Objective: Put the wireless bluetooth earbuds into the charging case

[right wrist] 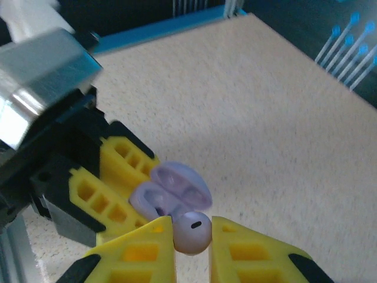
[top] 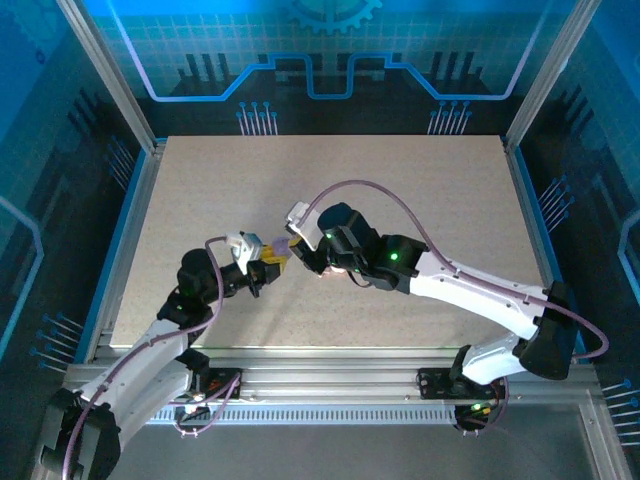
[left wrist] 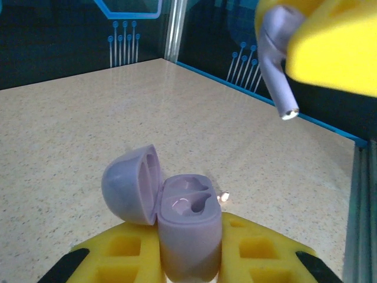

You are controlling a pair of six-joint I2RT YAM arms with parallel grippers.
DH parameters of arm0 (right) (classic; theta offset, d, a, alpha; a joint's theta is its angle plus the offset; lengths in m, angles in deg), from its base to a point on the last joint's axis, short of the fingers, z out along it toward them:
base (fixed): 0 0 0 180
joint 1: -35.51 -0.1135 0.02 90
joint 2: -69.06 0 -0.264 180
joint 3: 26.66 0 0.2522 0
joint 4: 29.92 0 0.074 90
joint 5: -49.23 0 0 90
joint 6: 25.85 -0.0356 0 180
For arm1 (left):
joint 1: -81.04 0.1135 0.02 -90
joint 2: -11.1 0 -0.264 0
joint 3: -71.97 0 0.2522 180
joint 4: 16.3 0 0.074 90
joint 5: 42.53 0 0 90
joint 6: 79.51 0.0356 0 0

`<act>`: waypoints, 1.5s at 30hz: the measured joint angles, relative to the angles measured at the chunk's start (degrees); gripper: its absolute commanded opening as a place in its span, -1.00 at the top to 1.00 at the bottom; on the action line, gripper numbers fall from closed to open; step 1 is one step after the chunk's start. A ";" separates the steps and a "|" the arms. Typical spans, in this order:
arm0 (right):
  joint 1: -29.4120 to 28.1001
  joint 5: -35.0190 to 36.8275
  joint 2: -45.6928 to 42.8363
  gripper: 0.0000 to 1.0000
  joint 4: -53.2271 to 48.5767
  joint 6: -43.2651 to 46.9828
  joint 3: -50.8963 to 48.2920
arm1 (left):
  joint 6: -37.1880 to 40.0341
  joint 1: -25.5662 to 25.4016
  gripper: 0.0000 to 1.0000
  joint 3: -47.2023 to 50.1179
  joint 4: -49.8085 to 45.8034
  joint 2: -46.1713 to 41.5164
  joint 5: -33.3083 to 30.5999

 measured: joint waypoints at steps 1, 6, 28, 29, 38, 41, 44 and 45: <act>0.00 -0.76 -0.04 0.64 1.18 1.95 -0.20 | 0.04 0.00 0.74 0.00 0.33 0.00 0.57; 0.00 -4.85 -0.26 0.64 6.80 9.73 -2.01 | 0.07 0.00 0.74 -0.02 1.86 0.00 2.73; 1.66 -9.51 -0.26 0.69 17.75 18.38 -8.55 | -0.17 0.00 0.73 -0.04 5.11 -0.13 4.68; 1.75 -9.49 -0.26 0.68 18.08 18.38 -8.70 | -0.17 0.00 0.73 -0.04 5.11 -0.11 4.74; 2.12 -10.14 -0.26 0.69 18.67 18.03 -10.05 | -0.44 0.00 0.73 -0.04 5.57 -0.50 5.20; 2.23 -10.56 -0.26 0.69 18.84 17.51 -10.29 | -1.14 0.00 0.73 -0.04 5.92 -0.55 5.22; 2.25 -10.78 -0.26 0.69 19.10 17.07 -10.34 | -1.53 0.00 0.73 -0.04 6.14 -0.55 5.22; 2.25 -10.86 -0.28 0.69 19.12 17.05 -10.36 | -1.64 0.00 0.73 -0.04 6.19 -0.55 5.20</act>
